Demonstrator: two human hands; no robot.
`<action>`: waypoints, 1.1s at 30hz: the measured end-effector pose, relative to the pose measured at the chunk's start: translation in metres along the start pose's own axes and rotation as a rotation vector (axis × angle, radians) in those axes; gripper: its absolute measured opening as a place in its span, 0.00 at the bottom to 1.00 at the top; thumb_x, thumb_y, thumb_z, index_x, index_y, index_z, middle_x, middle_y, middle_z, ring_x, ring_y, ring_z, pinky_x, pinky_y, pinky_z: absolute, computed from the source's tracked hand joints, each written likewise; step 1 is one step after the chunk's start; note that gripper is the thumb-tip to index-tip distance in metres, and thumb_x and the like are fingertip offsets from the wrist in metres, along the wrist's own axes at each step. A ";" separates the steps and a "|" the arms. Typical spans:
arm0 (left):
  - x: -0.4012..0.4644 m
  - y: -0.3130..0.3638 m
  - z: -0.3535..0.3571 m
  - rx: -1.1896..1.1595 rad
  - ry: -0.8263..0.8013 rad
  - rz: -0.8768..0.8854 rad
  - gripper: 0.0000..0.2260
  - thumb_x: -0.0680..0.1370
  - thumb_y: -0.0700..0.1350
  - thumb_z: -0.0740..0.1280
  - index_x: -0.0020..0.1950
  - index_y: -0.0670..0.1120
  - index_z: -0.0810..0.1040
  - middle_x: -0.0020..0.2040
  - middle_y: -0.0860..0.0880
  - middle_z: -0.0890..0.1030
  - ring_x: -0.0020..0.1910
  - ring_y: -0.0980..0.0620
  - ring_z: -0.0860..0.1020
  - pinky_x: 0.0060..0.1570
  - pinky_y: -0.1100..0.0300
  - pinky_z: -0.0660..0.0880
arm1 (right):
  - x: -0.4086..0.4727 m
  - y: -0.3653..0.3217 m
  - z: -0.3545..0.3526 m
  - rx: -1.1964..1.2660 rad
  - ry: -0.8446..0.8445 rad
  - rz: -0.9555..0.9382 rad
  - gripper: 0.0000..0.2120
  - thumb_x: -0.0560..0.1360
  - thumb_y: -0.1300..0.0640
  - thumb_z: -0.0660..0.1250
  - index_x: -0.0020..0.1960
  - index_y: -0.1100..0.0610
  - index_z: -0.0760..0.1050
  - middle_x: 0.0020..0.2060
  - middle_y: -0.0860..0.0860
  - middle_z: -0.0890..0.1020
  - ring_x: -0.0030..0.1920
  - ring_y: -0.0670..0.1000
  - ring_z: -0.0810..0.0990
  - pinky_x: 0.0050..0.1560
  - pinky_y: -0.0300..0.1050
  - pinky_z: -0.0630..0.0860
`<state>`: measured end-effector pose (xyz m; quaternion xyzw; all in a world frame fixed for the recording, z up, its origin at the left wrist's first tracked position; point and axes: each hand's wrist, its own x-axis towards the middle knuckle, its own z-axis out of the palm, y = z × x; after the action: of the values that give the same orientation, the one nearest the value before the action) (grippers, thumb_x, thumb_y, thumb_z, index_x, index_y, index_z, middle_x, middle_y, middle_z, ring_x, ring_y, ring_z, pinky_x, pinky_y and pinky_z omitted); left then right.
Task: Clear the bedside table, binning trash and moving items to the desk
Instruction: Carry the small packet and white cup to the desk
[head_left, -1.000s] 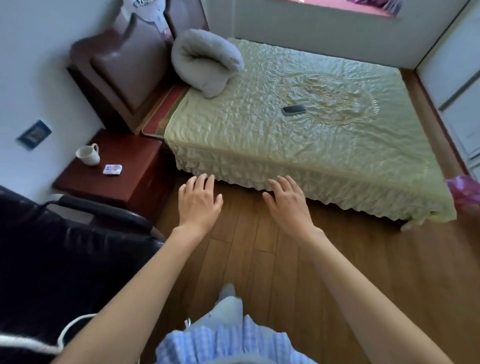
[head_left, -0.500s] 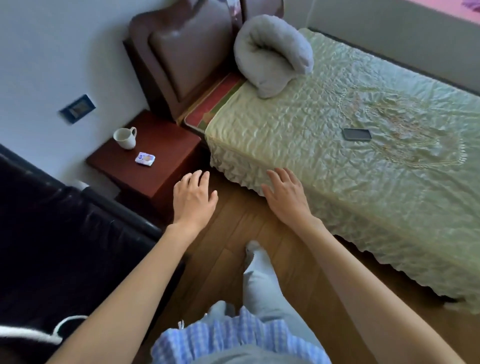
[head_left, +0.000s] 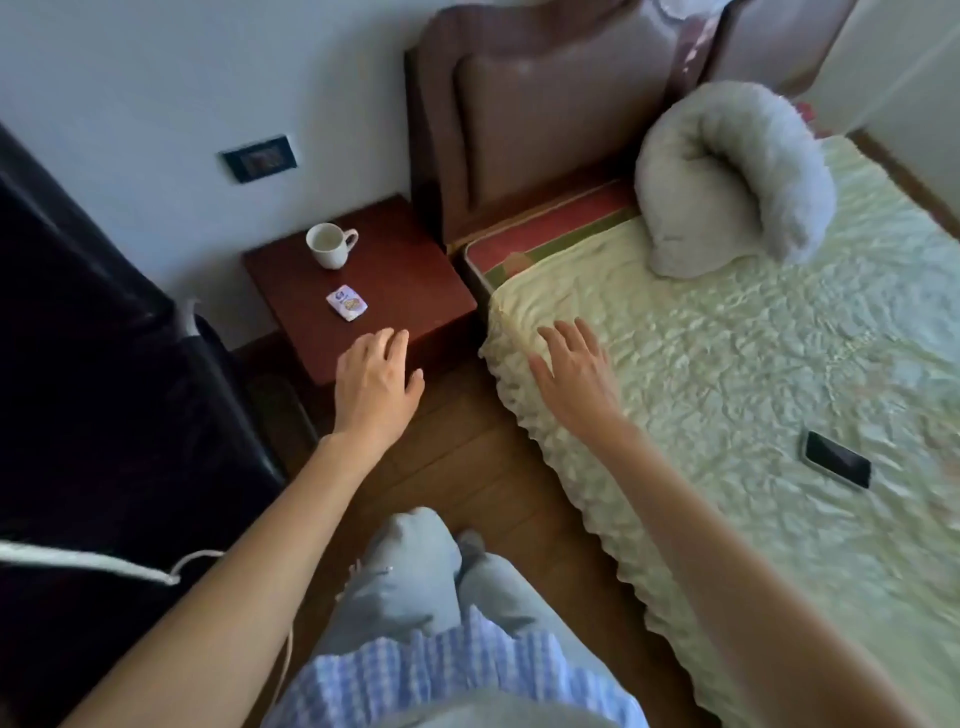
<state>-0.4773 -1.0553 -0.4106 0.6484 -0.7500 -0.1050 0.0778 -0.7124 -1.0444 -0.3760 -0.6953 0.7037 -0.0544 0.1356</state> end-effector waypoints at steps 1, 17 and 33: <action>0.006 -0.002 0.000 0.010 -0.001 -0.028 0.22 0.77 0.49 0.64 0.69 0.41 0.69 0.65 0.41 0.74 0.63 0.43 0.71 0.60 0.47 0.71 | 0.014 -0.001 0.001 0.014 -0.007 -0.025 0.20 0.81 0.50 0.56 0.70 0.58 0.66 0.69 0.55 0.69 0.74 0.58 0.58 0.71 0.54 0.57; 0.153 -0.072 0.004 0.052 0.054 -0.298 0.20 0.74 0.46 0.68 0.64 0.40 0.72 0.61 0.39 0.76 0.59 0.41 0.74 0.57 0.47 0.72 | 0.250 -0.051 0.042 0.046 -0.079 -0.344 0.20 0.80 0.51 0.59 0.68 0.61 0.71 0.68 0.59 0.72 0.74 0.61 0.60 0.70 0.58 0.61; 0.251 -0.114 0.074 -0.009 0.005 -0.744 0.22 0.76 0.48 0.66 0.67 0.41 0.71 0.65 0.40 0.75 0.64 0.41 0.72 0.61 0.46 0.71 | 0.428 -0.072 0.115 0.027 -0.298 -0.624 0.23 0.77 0.49 0.53 0.63 0.62 0.75 0.62 0.61 0.77 0.68 0.63 0.70 0.67 0.58 0.69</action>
<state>-0.4237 -1.3154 -0.5163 0.8765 -0.4625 -0.1281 0.0390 -0.6105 -1.4585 -0.5160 -0.8755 0.4288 -0.0005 0.2227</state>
